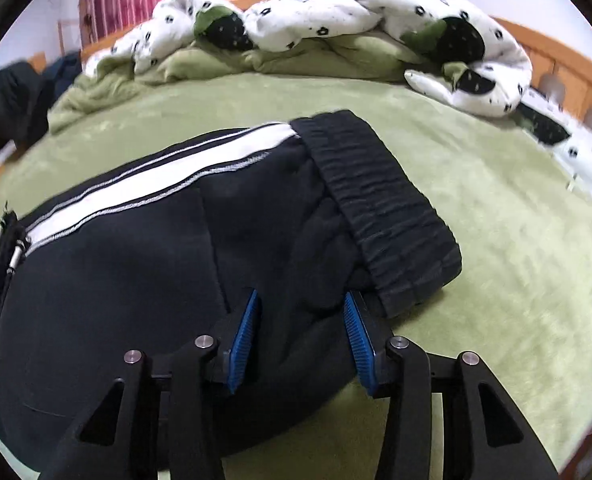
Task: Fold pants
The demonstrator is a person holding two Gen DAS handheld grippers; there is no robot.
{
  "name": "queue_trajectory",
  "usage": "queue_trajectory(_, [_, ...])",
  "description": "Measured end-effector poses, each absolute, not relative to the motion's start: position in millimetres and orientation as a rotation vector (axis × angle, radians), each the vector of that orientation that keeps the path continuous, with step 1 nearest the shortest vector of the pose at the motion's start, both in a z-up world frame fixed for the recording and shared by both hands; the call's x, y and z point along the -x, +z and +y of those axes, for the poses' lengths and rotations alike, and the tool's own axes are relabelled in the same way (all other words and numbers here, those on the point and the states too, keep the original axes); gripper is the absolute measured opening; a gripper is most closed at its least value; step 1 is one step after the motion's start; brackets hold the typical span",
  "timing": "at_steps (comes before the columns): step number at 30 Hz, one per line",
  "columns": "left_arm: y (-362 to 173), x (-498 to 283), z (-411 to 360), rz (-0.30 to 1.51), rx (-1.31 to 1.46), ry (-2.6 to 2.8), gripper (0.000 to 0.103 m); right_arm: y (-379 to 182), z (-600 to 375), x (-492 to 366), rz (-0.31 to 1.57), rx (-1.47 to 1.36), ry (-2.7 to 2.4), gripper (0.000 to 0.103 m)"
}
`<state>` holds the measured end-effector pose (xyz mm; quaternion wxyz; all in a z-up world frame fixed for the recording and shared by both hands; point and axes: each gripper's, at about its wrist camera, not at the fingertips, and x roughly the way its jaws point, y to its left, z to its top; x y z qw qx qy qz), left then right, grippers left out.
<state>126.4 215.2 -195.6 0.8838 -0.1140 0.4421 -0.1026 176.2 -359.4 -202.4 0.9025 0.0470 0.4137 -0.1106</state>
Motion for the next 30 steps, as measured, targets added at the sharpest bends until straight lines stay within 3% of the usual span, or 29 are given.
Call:
queue_trajectory(5, [-200.3,-97.4,245.6,0.878,0.38,-0.224,0.064,-152.5,-338.1,-153.4,0.799,-0.118,-0.163,0.045])
queue_trajectory(9, [-232.5,-89.4,268.6,0.859,0.637,-0.296,0.065,-120.0,-305.6,-144.2,0.777,-0.07,-0.107,0.053])
queue_trajectory(12, [-257.5,-93.2,271.8,0.852,0.756,-0.305,0.064,-105.0,-285.6,-139.0,0.784,-0.072,-0.055,0.053])
queue_trajectory(20, [-260.2,-113.8,251.7,0.816,0.749,-0.276,0.062,-95.5,-238.6,-129.2,0.814,-0.087,0.018,0.054])
queue_trajectory(21, [-259.5,-115.8,250.2,0.82,0.749,-0.263,0.06,-98.9,-234.5,-129.6,0.816,-0.081,0.015,0.054])
queue_trajectory(23, [-258.8,-114.9,251.0,0.833,0.758,-0.205,0.037,-107.2,-228.1,-131.4,0.822,-0.073,0.007,0.054])
queue_trajectory(25, [-257.5,-115.6,259.7,0.833,0.811,-0.189,0.02,-116.0,-226.1,-132.9,0.841,-0.083,0.002,0.054])
queue_trajectory(30, [-204.3,-119.6,245.3,0.829,0.678,-0.184,0.015,-116.9,-230.3,-141.0,0.864,-0.067,-0.022,0.054])
